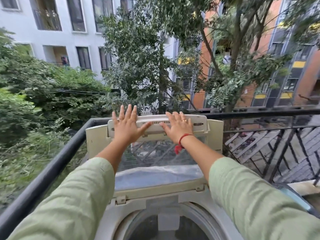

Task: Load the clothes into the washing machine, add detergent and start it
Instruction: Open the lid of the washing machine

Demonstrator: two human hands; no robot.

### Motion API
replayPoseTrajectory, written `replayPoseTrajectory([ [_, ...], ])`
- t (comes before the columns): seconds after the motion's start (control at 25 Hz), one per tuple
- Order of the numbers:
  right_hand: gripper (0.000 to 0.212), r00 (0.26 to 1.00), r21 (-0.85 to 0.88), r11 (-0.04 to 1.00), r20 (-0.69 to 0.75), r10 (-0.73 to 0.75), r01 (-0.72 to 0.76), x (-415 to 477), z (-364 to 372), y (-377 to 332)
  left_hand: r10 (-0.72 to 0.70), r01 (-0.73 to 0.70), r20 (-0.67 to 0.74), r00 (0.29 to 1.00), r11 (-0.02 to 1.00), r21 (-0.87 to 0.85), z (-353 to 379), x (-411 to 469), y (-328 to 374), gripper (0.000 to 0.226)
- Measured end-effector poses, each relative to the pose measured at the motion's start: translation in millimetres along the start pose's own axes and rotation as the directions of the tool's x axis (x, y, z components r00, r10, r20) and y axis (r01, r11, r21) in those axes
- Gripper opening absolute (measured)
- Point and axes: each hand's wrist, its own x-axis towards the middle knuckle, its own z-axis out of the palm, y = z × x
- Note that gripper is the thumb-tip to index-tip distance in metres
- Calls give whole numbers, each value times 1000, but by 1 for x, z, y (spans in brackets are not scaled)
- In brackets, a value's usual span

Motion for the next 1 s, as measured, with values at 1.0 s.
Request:
replayPoseTrajectory([
  [1.0,67,973,0,996,-213,-92,94,-96,-63,-12,161,-168,144,977,985,38,-74,-125,3,96],
])
